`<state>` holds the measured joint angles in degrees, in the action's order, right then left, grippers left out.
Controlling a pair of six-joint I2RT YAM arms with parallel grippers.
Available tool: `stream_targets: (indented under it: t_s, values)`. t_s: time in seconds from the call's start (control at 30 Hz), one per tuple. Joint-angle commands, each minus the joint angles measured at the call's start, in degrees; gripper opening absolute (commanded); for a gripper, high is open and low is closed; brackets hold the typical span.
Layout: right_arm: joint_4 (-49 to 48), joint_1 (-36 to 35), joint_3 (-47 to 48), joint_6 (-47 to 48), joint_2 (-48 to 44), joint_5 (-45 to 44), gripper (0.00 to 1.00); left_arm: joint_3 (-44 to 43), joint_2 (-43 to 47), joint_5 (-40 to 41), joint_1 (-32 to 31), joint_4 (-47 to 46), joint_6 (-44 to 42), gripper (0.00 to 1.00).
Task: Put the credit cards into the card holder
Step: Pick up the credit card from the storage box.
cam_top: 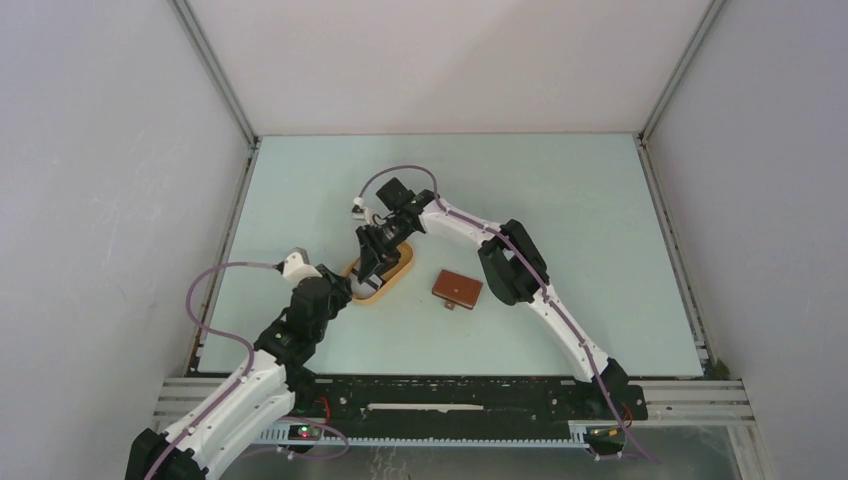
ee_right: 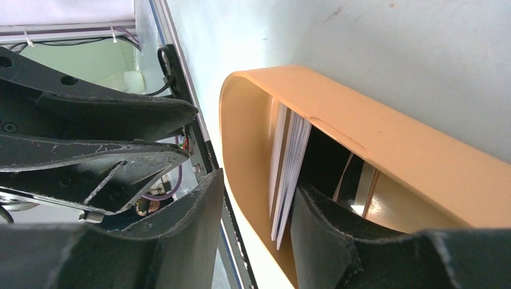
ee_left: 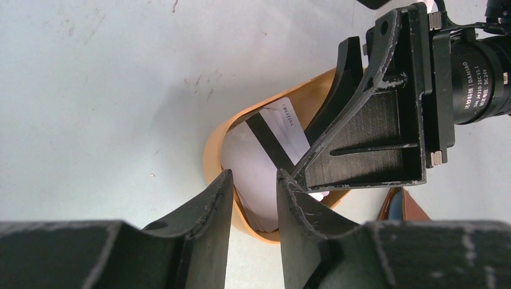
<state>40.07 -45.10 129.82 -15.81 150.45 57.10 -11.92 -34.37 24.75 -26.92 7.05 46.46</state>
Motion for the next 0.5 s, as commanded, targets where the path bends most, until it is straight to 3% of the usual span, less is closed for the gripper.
stream_targets:
  t_s: [0.0, 0.23, 0.47]
  values:
    - [-0.1, 1.1, 0.5, -0.3, -3.0, 1.0, 0.50, 1.2, 0.9, 0.2, 0.5, 0.2, -1.5, 0.38]
    - [-0.1, 1.7, 0.2, -0.2, -3.3, 1.0, 0.48, 0.9, 0.9, -0.1, 0.6, 0.3, -1.7, 0.38]
    - [-0.1, 2.5, -0.5, 0.1, -3.5, 0.4, 0.40, 0.9, 0.9, -0.5, 0.8, 0.3, -2.1, 0.38]
